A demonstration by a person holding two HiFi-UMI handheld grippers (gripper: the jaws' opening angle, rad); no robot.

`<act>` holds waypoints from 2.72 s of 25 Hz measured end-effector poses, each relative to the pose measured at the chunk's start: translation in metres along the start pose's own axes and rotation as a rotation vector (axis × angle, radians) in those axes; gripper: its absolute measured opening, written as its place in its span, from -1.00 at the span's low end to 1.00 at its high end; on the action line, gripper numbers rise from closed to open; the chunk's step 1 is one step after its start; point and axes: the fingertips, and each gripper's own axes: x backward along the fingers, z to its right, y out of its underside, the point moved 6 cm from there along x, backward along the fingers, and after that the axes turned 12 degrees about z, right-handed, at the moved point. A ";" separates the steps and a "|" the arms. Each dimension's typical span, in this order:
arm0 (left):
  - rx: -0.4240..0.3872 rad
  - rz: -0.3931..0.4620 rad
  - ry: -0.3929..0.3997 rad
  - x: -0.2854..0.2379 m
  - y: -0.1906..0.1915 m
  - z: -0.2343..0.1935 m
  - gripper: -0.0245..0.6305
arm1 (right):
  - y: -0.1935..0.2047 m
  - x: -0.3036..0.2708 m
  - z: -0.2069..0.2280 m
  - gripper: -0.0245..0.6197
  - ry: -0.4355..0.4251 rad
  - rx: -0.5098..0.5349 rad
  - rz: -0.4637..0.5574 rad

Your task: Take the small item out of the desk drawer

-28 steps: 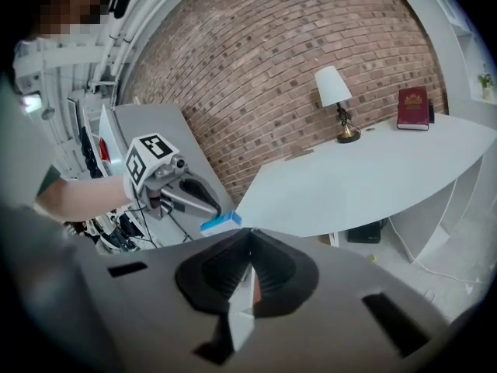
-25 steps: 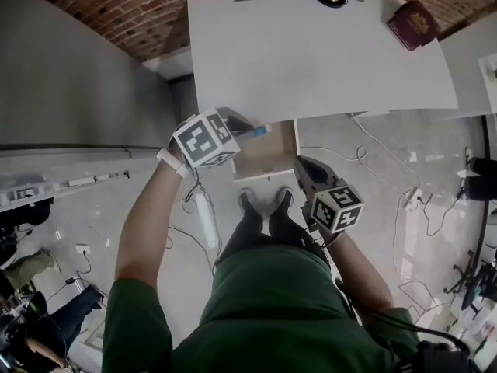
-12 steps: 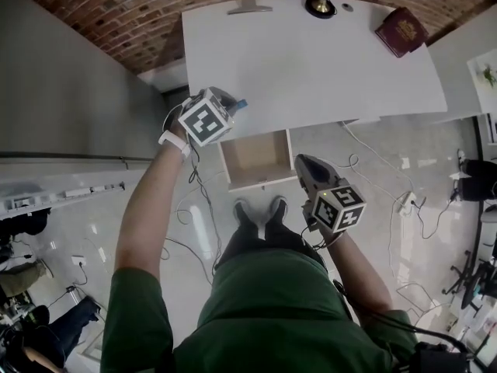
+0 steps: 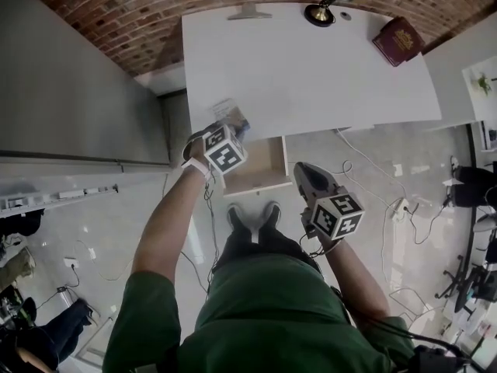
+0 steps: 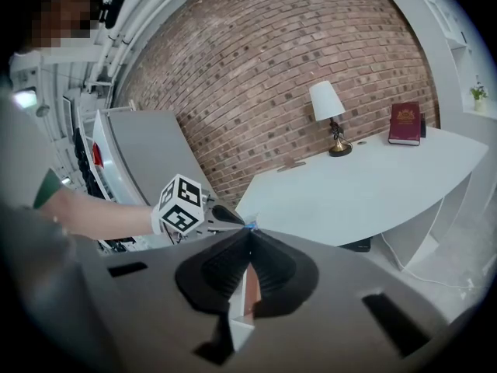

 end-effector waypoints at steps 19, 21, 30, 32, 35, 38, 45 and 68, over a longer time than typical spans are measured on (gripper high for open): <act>0.157 0.057 -0.164 0.001 0.043 0.009 -0.39 | 0.004 -0.007 -0.008 -0.91 0.005 0.007 -0.006; 0.193 0.076 -0.175 0.015 0.044 0.011 -0.39 | 0.001 -0.009 -0.013 -0.91 -0.006 0.010 0.001; 0.329 0.225 -0.273 0.090 0.030 0.028 -0.39 | -0.024 -0.013 -0.029 -0.91 -0.045 0.043 0.060; 0.364 0.273 -0.314 0.109 0.025 0.029 -0.40 | -0.031 -0.014 -0.035 -0.91 -0.058 0.057 0.078; 0.447 0.381 -0.394 0.138 0.014 0.026 -0.43 | -0.044 -0.015 -0.043 -0.91 -0.077 0.086 0.110; 0.525 0.493 -0.449 0.170 -0.005 0.027 -0.52 | -0.057 -0.012 -0.052 -0.91 -0.095 0.121 0.141; 0.496 0.688 -0.519 0.238 -0.065 0.027 -0.72 | -0.099 0.001 -0.078 -0.91 -0.139 0.193 0.248; 0.371 0.934 -0.758 0.349 -0.126 0.017 -0.83 | -0.192 0.040 -0.127 -0.91 -0.167 0.486 0.545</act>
